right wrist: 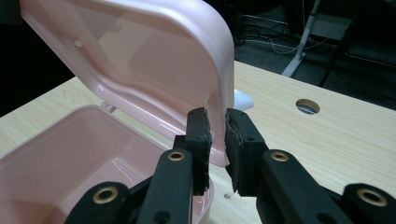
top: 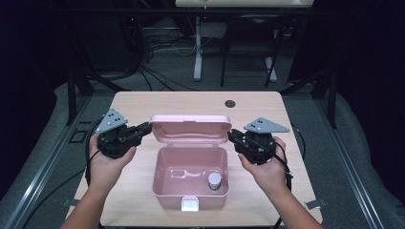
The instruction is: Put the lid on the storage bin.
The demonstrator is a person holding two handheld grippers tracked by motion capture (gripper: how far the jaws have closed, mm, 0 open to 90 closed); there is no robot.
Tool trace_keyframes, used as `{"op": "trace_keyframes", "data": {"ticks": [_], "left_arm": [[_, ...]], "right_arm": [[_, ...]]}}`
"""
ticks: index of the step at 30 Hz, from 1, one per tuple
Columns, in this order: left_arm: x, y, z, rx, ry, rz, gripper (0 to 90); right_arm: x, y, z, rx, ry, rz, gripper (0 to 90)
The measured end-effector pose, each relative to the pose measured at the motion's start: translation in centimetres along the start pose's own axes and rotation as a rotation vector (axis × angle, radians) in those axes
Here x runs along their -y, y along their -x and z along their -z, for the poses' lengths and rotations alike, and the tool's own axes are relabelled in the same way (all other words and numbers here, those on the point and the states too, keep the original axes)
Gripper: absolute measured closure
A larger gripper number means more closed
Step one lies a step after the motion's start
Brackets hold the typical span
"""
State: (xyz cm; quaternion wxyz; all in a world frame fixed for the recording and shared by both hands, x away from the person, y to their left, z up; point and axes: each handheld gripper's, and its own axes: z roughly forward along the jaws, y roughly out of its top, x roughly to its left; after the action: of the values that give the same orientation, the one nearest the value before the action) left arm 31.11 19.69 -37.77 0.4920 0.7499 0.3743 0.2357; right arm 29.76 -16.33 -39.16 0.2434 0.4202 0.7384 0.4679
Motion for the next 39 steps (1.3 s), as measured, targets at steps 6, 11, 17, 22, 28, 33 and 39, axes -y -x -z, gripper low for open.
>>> {"op": "trace_keyframes", "data": {"ticks": [6, 11, 17, 22, 28, 33, 39], "left_arm": [[0.1, 0.0, 0.1, 0.006, 0.003, 0.001, 85.2], [0.2, 0.1, 0.2, 0.015, 0.006, 0.000, 84.2], [0.3, 0.2, 0.3, 0.023, 0.005, 0.000, 82.3], [0.4, 0.3, 0.6, 0.029, 0.005, 0.008, 80.8], [0.6, 0.4, 0.6, 0.033, 0.007, 0.009, 80.8], [0.6, 0.4, 0.6, 0.035, 0.003, 0.007, 80.8], [0.8, 0.5, 0.7, 0.039, 0.001, 0.007, 80.8]], "right_arm": [[0.5, 0.3, 0.2, -0.001, -0.007, -0.003, 78.9], [0.7, 0.8, 0.2, 0.006, -0.005, -0.023, 78.9], [0.7, 1.0, 0.2, 0.003, -0.004, -0.034, 78.1], [0.4, 1.0, 0.0, -0.003, 0.004, -0.035, 76.9], [0.3, 0.9, -0.1, -0.011, 0.005, -0.031, 76.7], [0.4, 0.8, 0.2, -0.009, 0.006, -0.024, 76.7], [0.5, 1.3, 0.7, 0.011, 0.011, -0.025, 76.8]]}}
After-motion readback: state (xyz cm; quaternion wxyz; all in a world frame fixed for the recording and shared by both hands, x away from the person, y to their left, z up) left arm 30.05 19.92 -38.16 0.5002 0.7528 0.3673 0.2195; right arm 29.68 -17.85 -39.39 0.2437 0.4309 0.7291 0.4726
